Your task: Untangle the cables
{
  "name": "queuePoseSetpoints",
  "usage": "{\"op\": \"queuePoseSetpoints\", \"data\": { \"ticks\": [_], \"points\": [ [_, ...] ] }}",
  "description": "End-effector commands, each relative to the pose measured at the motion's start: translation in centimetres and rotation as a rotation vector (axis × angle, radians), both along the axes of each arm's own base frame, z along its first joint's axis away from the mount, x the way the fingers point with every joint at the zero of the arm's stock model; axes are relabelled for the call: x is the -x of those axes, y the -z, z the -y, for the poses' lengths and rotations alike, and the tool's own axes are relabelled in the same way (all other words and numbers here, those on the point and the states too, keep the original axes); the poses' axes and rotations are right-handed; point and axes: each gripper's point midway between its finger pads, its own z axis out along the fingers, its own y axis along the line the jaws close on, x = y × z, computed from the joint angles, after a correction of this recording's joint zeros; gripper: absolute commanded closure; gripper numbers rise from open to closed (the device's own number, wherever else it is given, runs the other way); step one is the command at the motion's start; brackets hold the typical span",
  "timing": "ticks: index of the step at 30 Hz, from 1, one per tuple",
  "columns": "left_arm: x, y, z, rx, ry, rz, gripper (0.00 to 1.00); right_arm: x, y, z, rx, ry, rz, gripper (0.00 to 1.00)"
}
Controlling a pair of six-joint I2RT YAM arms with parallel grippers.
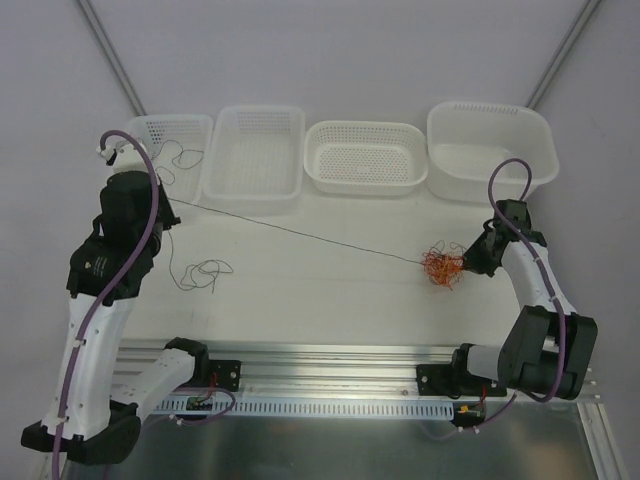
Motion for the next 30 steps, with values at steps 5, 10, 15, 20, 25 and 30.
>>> {"op": "queuePoseSetpoints", "data": {
  "ticks": [5,10,15,20,25,30],
  "points": [
    [-1.4,4.0,-2.5,0.12,-0.101,-0.108,1.0,0.3,-1.8,3.1,-0.013,0.146,0.059,0.99],
    [-2.2,8.0,-3.5,0.153,-0.137,-0.176,1.0,-0.3,-3.3,3.2,-0.071,0.176,0.143,0.99],
    [-2.9,14.4,-1.6,0.223,-0.06,-0.306,1.0,-1.9,-4.9,-1.1,-0.112,-0.037,0.203,0.99],
    [-2.4,21.2,0.2,0.303,-0.006,-0.461,1.0,-2.0,-5.1,-4.9,-0.109,-0.208,0.204,0.99],
    [-2.1,25.3,1.1,0.347,0.01,-0.562,1.0,-1.7,-4.2,-8.4,-0.124,-0.334,0.187,0.99],
    [-2.1,24.9,4.5,0.41,0.146,-0.551,0.64,-1.2,-3.1,-10.7,-0.128,-0.372,0.153,0.99]
  ]
}}
